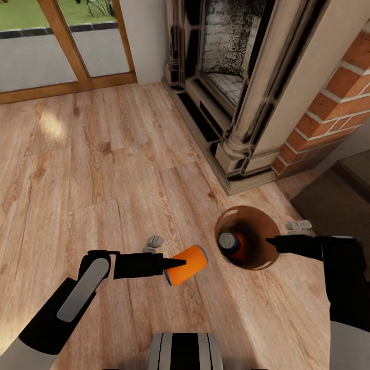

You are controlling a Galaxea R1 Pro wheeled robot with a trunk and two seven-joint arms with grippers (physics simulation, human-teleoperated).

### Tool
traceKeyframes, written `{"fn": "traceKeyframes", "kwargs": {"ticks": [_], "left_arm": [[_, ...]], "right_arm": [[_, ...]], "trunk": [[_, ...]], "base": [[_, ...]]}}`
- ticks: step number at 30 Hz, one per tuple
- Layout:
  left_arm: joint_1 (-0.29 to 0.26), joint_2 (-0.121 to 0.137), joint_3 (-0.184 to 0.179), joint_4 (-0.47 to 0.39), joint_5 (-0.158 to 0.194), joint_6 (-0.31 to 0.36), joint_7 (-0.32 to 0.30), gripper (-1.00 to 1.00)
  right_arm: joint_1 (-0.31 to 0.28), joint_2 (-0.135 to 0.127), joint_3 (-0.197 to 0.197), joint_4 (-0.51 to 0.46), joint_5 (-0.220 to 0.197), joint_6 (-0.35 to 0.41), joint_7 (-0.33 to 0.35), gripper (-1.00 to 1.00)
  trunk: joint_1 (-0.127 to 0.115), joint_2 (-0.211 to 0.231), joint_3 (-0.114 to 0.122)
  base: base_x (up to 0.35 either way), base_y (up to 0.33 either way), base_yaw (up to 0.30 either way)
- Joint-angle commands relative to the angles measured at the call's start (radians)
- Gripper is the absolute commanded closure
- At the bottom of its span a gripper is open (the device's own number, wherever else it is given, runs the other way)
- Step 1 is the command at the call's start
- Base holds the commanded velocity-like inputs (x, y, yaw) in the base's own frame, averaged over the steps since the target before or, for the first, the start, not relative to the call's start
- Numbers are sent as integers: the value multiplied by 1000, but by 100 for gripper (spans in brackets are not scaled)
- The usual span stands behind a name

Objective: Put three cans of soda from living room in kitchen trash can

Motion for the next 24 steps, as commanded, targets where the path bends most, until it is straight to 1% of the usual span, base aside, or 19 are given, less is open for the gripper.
{"fn": "traceKeyframes", "kwargs": {"ticks": [1,4,5,6,7,11,13,14,15,16,17,20,22,23,24], "left_arm": [[0,0,0,0,0,0,-1,100],[0,-1,1,0,1,1,-1,100],[0,-1,1,0,1,2,-2,100],[0,0,1,0,2,2,-2,100],[0,2,1,0,3,4,-3,100],[0,16,2,-2,11,7,-11,100],[0,44,3,-3,14,8,-25,100],[0,65,3,-3,15,8,-59,100],[0,75,3,-3,16,8,-87,100],[0,88,4,-3,16,7,-137,100],[0,89,4,-3,16,7,-142,100],[0,81,5,-3,16,6,-159,100],[0,39,5,-3,15,5,-163,100],[0,26,5,-3,15,4,-163,100],[-1,-7,5,-3,12,4,-160,100]], "right_arm": [[-1,20,19,-4,-28,10,-8,100],[-1,82,64,-4,-28,8,-64,100],[-1,95,72,-4,-28,7,-82,100],[-1,102,77,-4,-27,7,-93,100],[-1,106,82,-4,-27,7,-102,100],[-1,108,85,-4,-27,5,-111,100],[-1,108,85,-4,-27,2,-113,100],[-1,108,85,-4,-26,0,-114,100],[-1,107,85,-4,-26,0,-114,100],[-1,107,85,-4,-26,-2,-115,100],[-1,108,85,-4,-26,-2,-115,100],[-1,108,85,-4,-26,-2,-115,100],[-1,108,84,-4,-26,-3,-115,100],[-1,108,84,-4,-27,-3,-115,100],[-1,108,84,-4,-27,-3,-115,100]], "trunk": [[0,0,0],[0,0,0],[0,0,0],[0,0,0],[0,0,0],[0,0,0],[0,0,0],[0,0,0],[0,0,0],[0,0,0],[0,0,0],[0,0,0],[0,0,0],[0,0,0],[0,0,0]], "base": [[0,0,0],[0,0,0],[0,0,0],[0,0,0],[0,0,0],[0,0,0],[0,0,0],[0,0,0],[0,0,0],[0,0,0],[0,0,0],[0,0,0],[0,0,0],[0,0,0],[0,0,0]]}}
